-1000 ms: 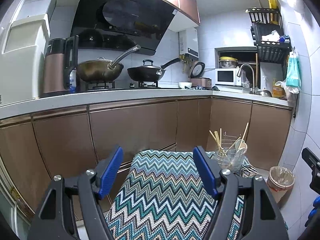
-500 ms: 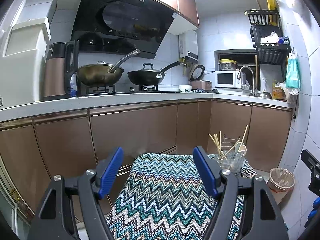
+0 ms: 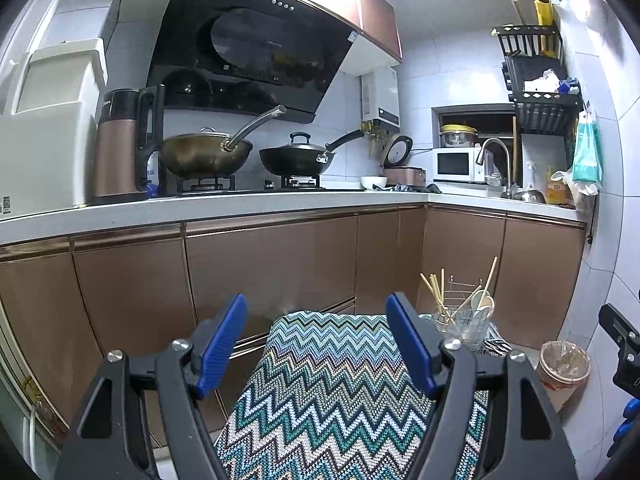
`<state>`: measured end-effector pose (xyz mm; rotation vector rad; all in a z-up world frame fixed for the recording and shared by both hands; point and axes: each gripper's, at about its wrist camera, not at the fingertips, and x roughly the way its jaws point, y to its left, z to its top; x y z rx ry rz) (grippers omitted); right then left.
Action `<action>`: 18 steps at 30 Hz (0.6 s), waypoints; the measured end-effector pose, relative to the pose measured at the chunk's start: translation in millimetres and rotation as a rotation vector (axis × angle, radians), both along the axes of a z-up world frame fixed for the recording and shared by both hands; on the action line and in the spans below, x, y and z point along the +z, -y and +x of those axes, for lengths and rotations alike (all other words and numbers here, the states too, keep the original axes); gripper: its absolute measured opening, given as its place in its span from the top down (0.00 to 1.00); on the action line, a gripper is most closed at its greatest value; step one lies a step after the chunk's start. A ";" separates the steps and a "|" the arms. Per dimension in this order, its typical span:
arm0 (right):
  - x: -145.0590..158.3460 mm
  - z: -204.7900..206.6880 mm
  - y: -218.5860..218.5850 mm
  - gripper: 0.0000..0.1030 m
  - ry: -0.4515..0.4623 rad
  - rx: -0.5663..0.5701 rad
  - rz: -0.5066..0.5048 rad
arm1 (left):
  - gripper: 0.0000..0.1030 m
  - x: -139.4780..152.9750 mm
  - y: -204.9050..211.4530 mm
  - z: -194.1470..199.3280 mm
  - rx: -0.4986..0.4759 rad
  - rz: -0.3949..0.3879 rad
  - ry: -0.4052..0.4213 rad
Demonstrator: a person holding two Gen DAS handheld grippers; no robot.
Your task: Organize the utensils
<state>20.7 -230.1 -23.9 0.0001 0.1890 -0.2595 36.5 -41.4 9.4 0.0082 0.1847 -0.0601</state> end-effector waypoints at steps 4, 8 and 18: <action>-0.6 -0.1 -0.2 0.00 -0.001 -0.001 0.000 | 0.31 0.0 -0.1 -0.2 0.000 0.000 0.000; -0.4 1.9 -0.5 0.00 -0.004 0.002 0.000 | 0.31 0.1 -0.1 -0.4 0.000 0.000 -0.001; -3.7 4.9 -2.9 0.00 -0.011 0.005 0.001 | 0.31 -0.6 -0.3 -1.4 -0.001 -0.005 -0.007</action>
